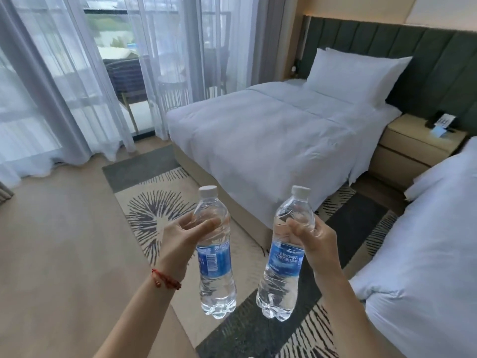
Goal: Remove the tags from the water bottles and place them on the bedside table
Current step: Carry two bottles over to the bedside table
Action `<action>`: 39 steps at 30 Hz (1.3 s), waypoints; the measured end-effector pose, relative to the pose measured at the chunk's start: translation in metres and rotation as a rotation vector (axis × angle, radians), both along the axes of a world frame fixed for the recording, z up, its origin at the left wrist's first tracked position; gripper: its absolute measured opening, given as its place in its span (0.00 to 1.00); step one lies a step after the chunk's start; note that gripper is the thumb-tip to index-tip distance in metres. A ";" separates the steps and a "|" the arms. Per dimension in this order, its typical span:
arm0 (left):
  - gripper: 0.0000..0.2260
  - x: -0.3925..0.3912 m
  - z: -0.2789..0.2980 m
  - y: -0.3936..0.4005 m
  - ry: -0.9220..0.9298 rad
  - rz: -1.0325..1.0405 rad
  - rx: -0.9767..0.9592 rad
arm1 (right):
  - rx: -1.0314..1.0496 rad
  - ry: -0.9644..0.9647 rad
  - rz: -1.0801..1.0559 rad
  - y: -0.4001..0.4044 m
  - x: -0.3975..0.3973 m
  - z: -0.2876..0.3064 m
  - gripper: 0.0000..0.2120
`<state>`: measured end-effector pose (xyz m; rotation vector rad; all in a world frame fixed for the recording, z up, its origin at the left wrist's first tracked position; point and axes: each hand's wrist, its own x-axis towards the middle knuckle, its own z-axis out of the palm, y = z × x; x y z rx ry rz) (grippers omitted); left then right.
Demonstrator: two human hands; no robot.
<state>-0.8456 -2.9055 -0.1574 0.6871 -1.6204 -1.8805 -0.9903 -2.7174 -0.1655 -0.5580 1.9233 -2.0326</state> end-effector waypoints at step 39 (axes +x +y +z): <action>0.05 -0.617 0.013 0.008 -0.040 -0.811 -0.168 | 0.194 0.015 -0.951 0.046 -0.429 0.015 0.08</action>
